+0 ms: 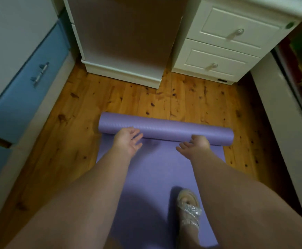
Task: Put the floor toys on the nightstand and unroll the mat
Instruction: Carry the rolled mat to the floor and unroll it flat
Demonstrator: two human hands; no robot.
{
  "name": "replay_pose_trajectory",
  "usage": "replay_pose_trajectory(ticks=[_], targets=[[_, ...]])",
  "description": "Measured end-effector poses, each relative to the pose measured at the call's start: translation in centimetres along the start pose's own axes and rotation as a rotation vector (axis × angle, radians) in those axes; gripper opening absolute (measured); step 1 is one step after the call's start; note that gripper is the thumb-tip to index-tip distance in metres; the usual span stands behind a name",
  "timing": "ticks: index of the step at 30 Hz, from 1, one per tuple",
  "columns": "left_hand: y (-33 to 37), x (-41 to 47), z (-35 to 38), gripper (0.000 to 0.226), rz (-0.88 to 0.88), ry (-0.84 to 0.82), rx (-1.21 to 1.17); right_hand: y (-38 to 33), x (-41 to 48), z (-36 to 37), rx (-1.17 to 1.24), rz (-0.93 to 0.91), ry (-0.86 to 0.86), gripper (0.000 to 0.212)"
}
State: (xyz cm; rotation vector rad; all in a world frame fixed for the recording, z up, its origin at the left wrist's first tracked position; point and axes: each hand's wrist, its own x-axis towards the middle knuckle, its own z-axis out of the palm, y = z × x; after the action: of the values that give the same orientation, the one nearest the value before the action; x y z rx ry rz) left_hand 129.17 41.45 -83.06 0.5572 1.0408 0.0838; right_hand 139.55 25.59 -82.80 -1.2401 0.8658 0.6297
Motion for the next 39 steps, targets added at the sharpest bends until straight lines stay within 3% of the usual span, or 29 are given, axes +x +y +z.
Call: replay_pose_trajectory(ticks=[7, 10, 12, 16, 19, 22, 26, 31, 35, 39], targets=[[-4.9, 8.0, 0.6, 0.043, -0.084, 0.184, -0.095, 0.4, 9.8, -1.7, -0.022, 0.134, 0.008, 0.049], [-6.4, 12.2, 1.1, 0.025, -0.088, 0.241, -0.071, -0.6, 15.2, -2.0, -0.028, 0.113, 0.046, 0.038], [-7.1, 14.5, 1.4, 0.032, -0.064, 0.277, -0.094, -0.8, 18.0, -2.3, -0.060, 0.158, 0.054, 0.034], [-7.7, 16.6, 2.8, 0.031, -0.003, 0.246, -0.215, -1.0, 21.6, -2.7, 0.109, 0.185, -0.023, 0.036], [-7.3, 18.0, 5.9, 0.059, 0.035, 0.176, -0.246, -2.5, 23.7, -1.5, 0.177, 0.136, -0.102, 0.039], [-5.3, 19.8, 9.5, 0.074, 0.083, 0.104, 0.002, -4.4, 25.0, 1.2, 0.141, 0.027, -0.207, 0.049], [-3.3, 23.1, 12.5, 0.063, 0.194, 0.095, 0.480, -7.9, 27.5, 4.6, -0.216, -0.309, -0.219, 0.054], [-2.2, 25.6, 13.5, 0.061, 0.430, 0.050, 1.071, -10.6, 31.0, 5.9, -1.116, -0.802, -0.296, 0.056], [0.3, 27.3, 14.0, 0.058, 0.486, 0.064, 1.328, -12.6, 32.9, 7.6, -1.726, -0.882, -0.210, 0.072], [0.3, 27.5, 13.3, 0.061, 0.509, 0.099, 1.501, -14.2, 34.2, 10.4, -1.973, -0.816, -0.171, 0.070]])
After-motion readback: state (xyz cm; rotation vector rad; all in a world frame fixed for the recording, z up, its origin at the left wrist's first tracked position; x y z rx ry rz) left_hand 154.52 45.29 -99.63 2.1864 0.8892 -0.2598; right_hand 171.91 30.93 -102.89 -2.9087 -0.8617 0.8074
